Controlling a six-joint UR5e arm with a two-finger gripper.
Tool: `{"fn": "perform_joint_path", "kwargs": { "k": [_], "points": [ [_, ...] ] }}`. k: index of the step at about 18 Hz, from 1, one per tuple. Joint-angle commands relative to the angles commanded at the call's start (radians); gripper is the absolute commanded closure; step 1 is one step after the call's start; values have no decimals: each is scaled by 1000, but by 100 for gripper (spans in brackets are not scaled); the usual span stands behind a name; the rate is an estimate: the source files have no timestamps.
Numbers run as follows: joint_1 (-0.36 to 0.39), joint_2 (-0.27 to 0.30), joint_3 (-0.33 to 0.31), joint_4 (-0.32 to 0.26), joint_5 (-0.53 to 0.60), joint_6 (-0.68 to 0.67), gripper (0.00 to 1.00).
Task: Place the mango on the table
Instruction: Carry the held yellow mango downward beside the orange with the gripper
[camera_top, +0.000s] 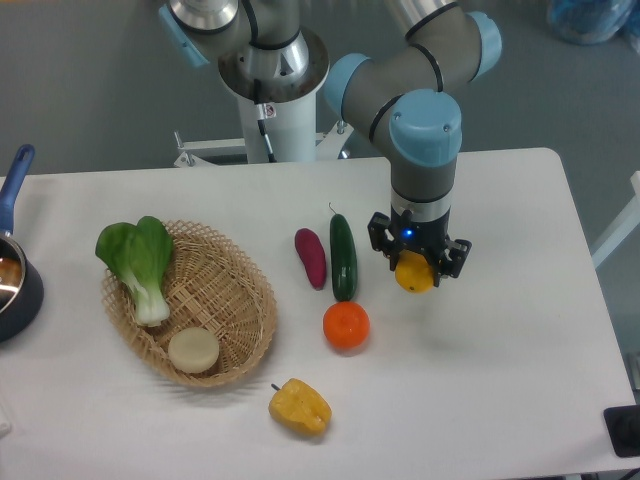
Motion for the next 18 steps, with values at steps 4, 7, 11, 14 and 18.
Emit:
{"fn": "perform_joint_path", "kwargs": {
  "k": [4,7,11,14,18],
  "points": [
    [0,-20,3,2,2,-6,82],
    [-5,-55,0,0,43,-18,82],
    [-9,-103,-2,3,52,-25,81],
    [-23,-120,14,5,51,-60,81],
    [-43,-175,69,11,51,-130,79]
  ]
}}
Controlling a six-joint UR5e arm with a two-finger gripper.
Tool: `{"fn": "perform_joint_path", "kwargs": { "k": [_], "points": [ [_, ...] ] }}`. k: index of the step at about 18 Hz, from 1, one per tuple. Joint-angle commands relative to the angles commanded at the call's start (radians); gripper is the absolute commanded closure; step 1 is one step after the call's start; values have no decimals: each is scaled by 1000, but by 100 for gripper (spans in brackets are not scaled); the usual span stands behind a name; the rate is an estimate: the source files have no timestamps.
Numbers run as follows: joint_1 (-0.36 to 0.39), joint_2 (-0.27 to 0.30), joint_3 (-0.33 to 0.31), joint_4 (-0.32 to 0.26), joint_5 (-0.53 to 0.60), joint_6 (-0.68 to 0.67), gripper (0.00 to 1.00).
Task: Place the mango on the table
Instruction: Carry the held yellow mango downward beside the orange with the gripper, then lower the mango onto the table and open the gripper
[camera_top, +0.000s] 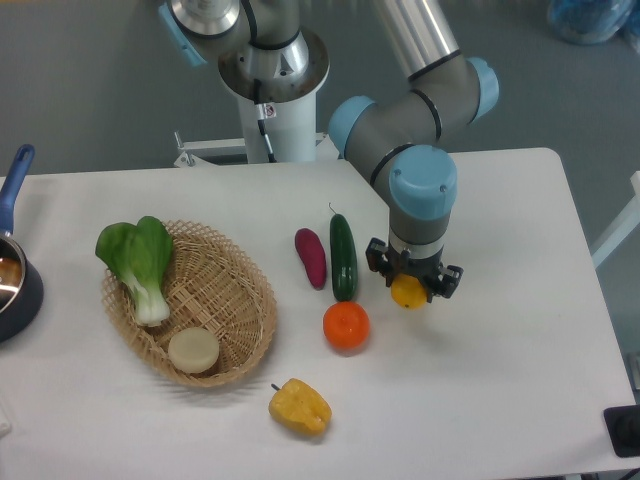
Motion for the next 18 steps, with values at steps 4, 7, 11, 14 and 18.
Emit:
{"fn": "perform_joint_path", "kwargs": {
  "k": [4,7,11,14,18],
  "points": [
    [-31,-94,106,0,2,-51,72],
    [-41,-137,157,2,3,-77,59],
    [-46,-143,169,5,-3,-86,0],
    [-51,-137,169,9,-11,-126,0],
    [-51,-114,169,9,-8,-140,0]
  ]
}}
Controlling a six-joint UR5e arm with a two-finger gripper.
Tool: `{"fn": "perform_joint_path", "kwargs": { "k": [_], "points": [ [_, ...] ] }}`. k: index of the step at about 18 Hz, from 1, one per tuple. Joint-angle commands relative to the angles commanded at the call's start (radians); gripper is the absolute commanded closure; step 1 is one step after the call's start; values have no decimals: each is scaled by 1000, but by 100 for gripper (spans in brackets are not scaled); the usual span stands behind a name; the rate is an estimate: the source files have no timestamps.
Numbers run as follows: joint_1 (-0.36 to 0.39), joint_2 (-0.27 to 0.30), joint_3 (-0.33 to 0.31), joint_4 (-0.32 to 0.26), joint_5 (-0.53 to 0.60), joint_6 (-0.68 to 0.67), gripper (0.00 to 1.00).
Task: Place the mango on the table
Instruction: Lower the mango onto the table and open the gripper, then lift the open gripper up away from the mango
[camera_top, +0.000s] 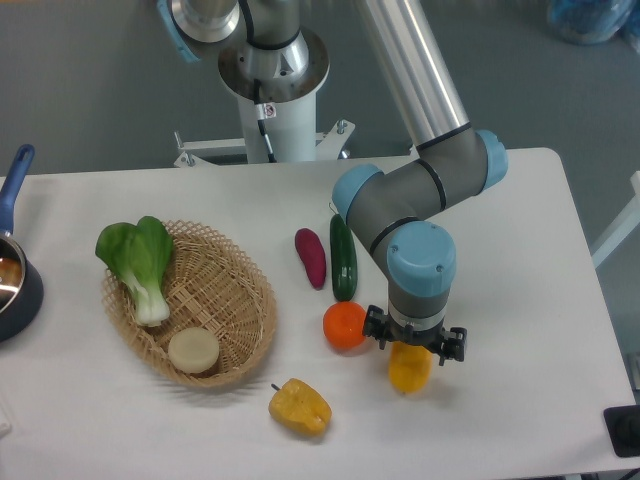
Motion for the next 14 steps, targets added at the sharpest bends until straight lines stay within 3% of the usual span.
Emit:
{"fn": "perform_joint_path", "kwargs": {
  "k": [6,14],
  "points": [
    [54,91,-35,8,5,26,0],
    [176,207,-152,5,-6,268,0]
  ]
}}
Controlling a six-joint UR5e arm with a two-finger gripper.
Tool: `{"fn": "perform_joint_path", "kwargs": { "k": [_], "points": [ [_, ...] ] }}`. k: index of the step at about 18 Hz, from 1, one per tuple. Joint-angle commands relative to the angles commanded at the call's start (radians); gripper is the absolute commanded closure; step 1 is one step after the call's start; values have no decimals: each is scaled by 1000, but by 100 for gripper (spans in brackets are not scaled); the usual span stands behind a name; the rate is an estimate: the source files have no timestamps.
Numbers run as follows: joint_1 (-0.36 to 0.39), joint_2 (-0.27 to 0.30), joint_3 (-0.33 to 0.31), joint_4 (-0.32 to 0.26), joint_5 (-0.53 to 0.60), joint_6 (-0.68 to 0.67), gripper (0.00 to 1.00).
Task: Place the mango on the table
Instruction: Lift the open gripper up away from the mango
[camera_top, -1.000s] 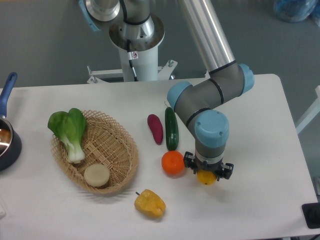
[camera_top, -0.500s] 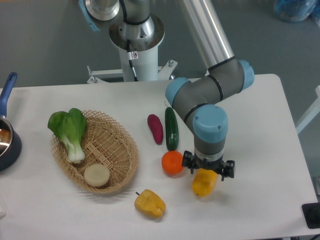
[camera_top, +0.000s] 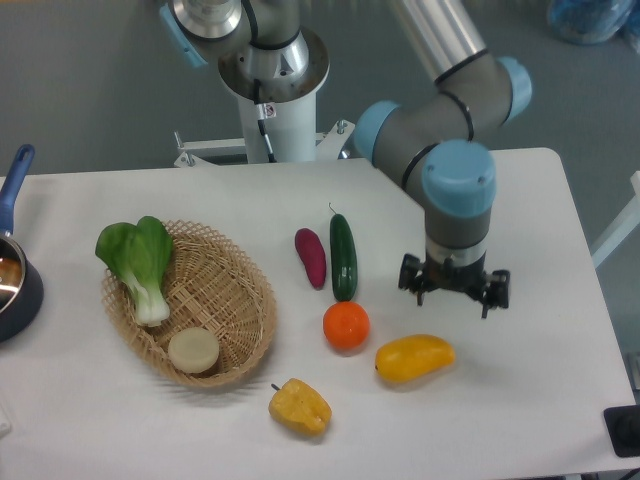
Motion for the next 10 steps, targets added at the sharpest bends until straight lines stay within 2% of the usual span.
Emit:
{"fn": "perform_joint_path", "kwargs": {
  "k": [4,10],
  "points": [
    [34,52,-49,-3,-21,161,0],
    [63,77,-86,-3,-52,185,0]
  ]
}}
